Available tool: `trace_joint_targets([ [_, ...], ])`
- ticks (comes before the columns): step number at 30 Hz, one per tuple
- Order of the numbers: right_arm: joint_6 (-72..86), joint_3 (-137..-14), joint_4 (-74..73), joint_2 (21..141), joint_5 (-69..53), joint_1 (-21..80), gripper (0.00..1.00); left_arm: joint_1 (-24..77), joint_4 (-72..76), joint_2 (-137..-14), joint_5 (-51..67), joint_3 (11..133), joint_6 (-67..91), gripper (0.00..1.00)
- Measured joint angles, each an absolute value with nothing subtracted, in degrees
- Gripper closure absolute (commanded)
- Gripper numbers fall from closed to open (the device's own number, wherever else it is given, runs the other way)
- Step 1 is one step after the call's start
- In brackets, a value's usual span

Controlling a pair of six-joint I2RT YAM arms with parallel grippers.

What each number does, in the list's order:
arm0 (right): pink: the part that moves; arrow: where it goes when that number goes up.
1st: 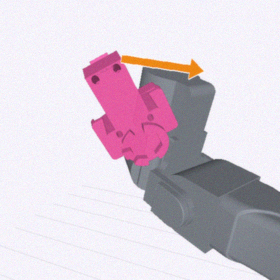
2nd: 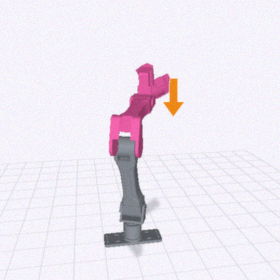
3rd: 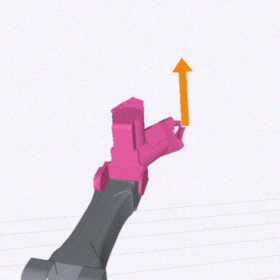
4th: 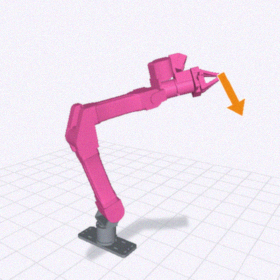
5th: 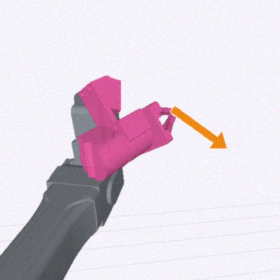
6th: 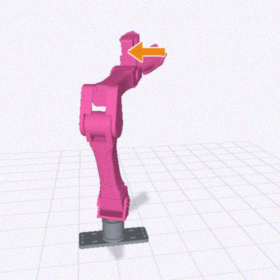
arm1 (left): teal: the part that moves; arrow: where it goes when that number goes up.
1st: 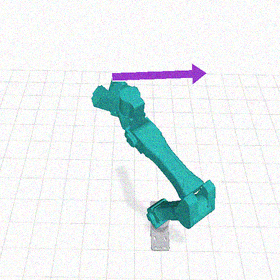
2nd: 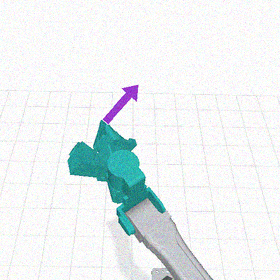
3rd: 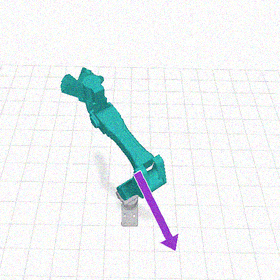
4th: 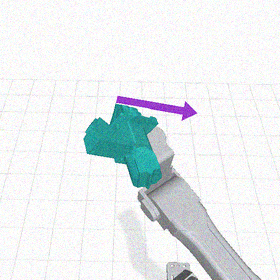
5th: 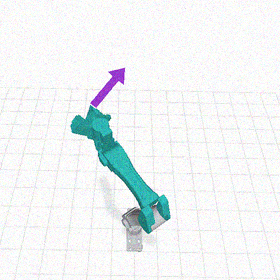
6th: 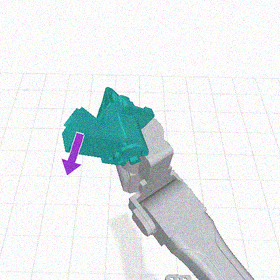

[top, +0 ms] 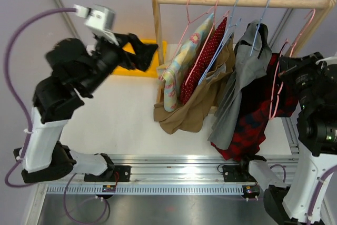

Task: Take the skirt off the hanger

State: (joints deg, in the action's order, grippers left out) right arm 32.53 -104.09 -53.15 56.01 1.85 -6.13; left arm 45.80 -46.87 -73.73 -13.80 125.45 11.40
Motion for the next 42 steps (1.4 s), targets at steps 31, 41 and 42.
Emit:
trace_joint_targets([
  [31,36.3,-111.9,-66.5,43.2,-13.1,-6.2,1.0,94.8,1.8,-91.4,-27.9,89.0,0.7,0.01],
  [41,36.4,-116.2,-68.8,43.2,-14.3,-6.2,1.0,90.9,12.1,-96.1,-13.5,88.4,6.6,1.0],
  [42,36.6,-115.8,-68.6,43.0,-14.4,-6.2,1.0,90.9,12.3,-96.1,-12.8,88.4,6.6,1.0],
])
